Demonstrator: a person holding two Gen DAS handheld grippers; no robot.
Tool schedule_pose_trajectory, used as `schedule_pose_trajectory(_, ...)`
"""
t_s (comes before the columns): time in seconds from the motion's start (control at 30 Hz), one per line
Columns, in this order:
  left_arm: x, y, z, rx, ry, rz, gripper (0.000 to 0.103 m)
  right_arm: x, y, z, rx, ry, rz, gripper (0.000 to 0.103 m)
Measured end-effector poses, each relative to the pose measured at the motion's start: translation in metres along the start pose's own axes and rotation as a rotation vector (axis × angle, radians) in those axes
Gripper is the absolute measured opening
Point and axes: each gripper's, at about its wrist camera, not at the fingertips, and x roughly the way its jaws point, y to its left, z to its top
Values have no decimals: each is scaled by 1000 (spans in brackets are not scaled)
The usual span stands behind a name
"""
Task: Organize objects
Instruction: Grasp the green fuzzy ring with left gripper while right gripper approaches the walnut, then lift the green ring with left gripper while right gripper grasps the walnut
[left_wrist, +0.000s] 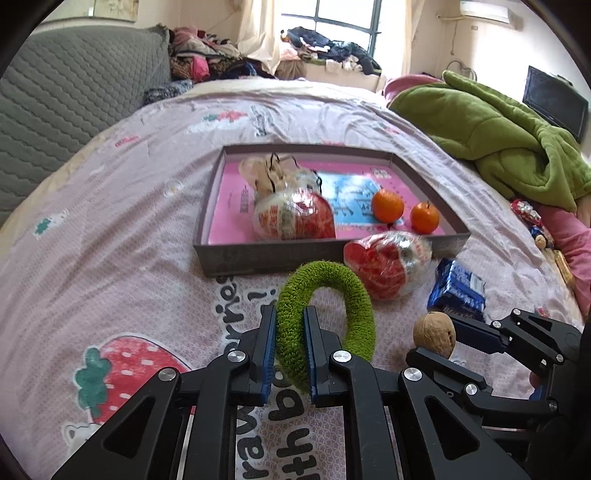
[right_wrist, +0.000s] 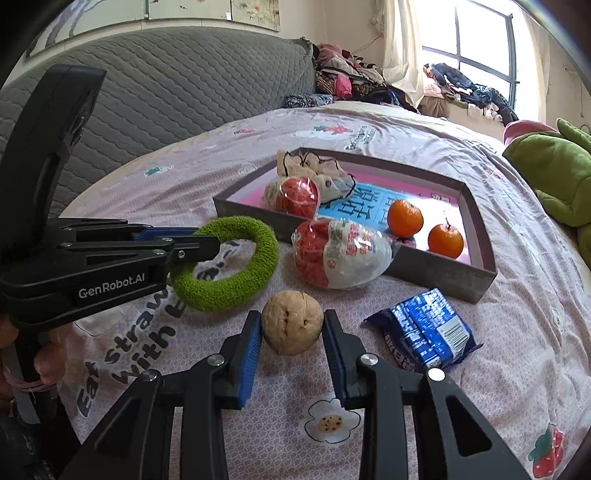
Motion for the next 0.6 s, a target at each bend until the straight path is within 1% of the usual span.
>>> schedule_pose_trajectory(0.3, -25, -8, 14, 0, -61, -3, 14, -23, -4, 14, 7, -72, -15, 34)
schedule_pose_trajectory(0.6, -36, -15, 33, 16, -97, -7, 14, -42, -12, 35, 6, -132, -37, 34)
